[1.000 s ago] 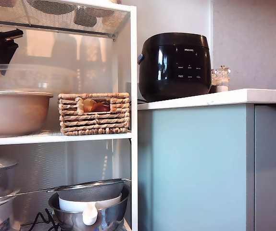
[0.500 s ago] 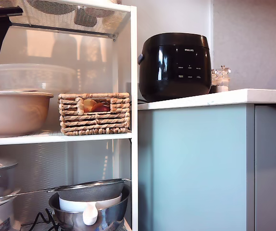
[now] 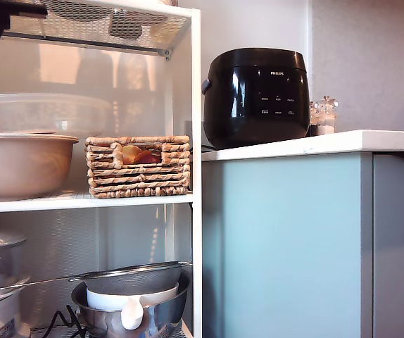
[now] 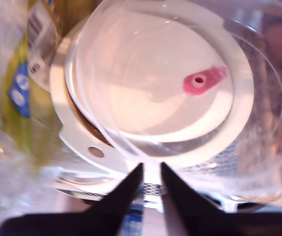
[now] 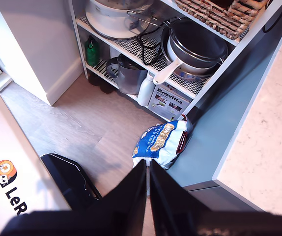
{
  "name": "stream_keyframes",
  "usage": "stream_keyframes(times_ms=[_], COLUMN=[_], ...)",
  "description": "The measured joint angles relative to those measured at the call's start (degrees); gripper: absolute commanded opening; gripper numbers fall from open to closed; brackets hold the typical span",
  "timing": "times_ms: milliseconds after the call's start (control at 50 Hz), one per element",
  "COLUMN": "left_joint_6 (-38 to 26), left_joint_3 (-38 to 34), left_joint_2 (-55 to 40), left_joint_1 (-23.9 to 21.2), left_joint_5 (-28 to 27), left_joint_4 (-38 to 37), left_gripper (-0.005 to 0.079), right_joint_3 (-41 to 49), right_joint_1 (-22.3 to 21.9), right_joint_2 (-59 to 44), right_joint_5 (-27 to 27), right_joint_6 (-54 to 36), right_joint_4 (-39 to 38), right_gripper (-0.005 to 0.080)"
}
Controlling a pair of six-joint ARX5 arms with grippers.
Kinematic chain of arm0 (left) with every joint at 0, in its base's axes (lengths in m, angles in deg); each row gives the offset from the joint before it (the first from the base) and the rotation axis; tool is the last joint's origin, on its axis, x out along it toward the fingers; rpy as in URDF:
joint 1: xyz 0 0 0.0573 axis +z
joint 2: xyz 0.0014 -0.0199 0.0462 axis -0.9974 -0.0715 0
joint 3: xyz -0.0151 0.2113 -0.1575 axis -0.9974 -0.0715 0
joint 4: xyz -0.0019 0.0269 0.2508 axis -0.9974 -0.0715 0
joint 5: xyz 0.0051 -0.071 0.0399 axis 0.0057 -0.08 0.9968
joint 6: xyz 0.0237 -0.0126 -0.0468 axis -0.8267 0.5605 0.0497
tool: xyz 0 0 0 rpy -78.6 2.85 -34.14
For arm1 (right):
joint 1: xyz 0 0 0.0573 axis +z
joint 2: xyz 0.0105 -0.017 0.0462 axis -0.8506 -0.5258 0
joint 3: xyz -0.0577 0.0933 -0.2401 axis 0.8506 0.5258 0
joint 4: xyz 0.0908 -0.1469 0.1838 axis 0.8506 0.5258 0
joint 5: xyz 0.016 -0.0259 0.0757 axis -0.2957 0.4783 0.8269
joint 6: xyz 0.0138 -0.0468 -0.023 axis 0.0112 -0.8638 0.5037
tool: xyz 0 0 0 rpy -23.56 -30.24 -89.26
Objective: Pick up the plastic microwave lid from the counter next to you, then place it on the shelf
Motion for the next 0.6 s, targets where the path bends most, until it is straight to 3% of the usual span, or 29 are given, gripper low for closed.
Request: stream_keyframes(times_ms=[220, 600], left_joint_6=[-0.1, -3.3], left_joint_3=[0.0, 0.0], left_joint_2=[2.2, 10.4], left_joint_1=[-2.8, -8.1], left_joint_5=[7.4, 7.5], left_joint_4=[-4.5, -9.0], left_gripper=[-0.0024, -0.0024], right_joint_3=[0.0, 0.0], right_joint_1=[0.0, 0.0], right_joint_2=[0.0, 0.0], right_joint_5=[0.0, 0.0], right_joint_6=[0.0, 0.0], right_joint_4=[0.0, 0.0], right_gripper=[-0.0013, -0.0013])
